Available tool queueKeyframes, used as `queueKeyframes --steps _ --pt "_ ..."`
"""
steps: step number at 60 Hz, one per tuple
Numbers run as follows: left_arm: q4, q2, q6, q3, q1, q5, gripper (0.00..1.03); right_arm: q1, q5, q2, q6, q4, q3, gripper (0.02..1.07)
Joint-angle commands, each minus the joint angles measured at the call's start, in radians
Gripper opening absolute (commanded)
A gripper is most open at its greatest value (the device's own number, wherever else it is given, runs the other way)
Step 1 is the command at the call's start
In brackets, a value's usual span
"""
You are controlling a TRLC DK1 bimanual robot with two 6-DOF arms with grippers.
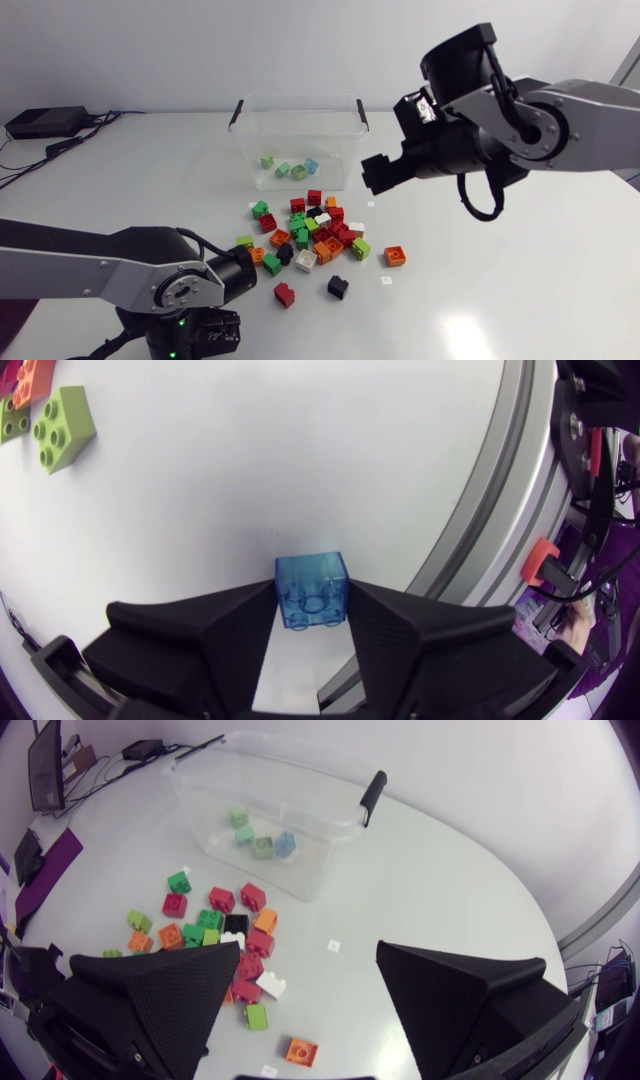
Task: Place the duplo bricks in the container
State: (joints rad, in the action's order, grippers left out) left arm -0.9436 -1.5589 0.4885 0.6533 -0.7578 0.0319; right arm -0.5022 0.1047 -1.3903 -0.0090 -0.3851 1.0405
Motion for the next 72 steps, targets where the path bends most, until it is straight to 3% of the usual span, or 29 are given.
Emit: queueKeyframes --steps 1,9,18,32,50,72 --pt "0.014 -0.027 -0.027 -0.029 -0.005 -0.012 0.2 -0.006 0.009 0.043 -0.008 -0.02 -0.056 1.0" --pt "-0.02 0.014 -0.027 0.008 0.009 -0.012 0.2 -0.001 0.01 0.047 0.023 -0.117 -0.068 1.0" --pt "-0.08 0.085 -0.018 0.095 0.071 -0.012 0.2 0.01 0.004 -0.004 0.078 -0.178 -0.092 0.84" --pt "-0.098 0.126 -0.021 0.239 0.146 -0.012 0.2 0.034 -0.031 -0.165 0.133 -0.179 -0.109 0.84" --pt "-0.006 0.126 -0.096 0.399 0.213 -0.023 0.2 0.12 -0.073 -0.32 0.152 -0.244 -0.06 0.84" --pt "0.108 0.06 -0.176 0.586 0.288 -0.086 0.2 0.097 -0.114 -0.369 0.168 -0.256 -0.005 0.84"
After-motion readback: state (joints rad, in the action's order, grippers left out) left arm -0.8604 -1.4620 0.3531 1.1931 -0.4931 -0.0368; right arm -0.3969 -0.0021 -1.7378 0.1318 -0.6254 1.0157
